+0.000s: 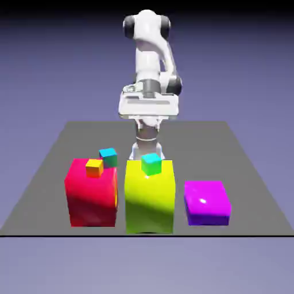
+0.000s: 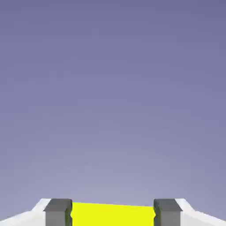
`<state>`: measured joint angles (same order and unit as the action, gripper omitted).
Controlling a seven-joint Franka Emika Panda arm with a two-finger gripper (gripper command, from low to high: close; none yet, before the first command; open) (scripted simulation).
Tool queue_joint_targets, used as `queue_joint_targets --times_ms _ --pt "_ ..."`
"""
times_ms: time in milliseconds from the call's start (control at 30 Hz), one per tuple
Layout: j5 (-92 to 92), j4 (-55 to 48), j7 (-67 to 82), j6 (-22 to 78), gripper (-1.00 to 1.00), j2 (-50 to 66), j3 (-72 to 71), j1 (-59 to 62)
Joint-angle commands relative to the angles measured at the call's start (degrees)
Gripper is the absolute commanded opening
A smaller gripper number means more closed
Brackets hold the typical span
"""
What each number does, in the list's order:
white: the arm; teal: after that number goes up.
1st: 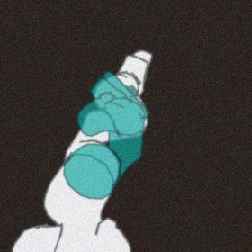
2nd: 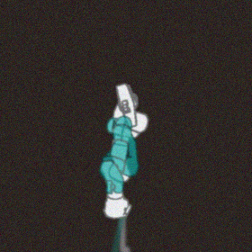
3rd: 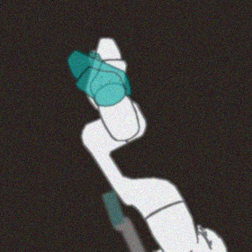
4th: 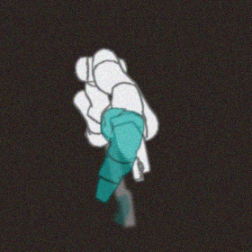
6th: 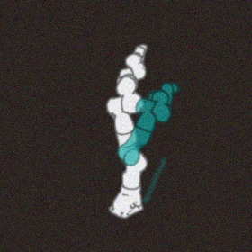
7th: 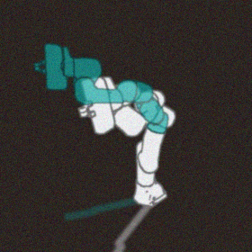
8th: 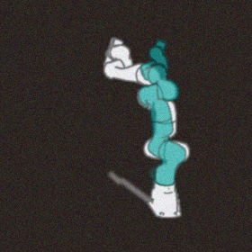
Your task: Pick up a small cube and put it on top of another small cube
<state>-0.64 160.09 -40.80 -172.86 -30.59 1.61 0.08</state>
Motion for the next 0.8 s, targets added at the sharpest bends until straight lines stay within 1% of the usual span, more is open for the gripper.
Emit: queue_joint_targets --times_ms 0,300,633,767 --pt "-0.8 -1.3 2.5 0.7 0.0 1.1 1.0 0.2" --pt "-7.1 -13.3 24.9 10.9 0.0 18.9 15.9 5.8" --pt "-12.7 -24.6 46.0 22.4 0.0 39.7 32.7 12.9" --pt "-9.4 -20.3 37.8 25.5 0.0 48.0 37.7 18.0"
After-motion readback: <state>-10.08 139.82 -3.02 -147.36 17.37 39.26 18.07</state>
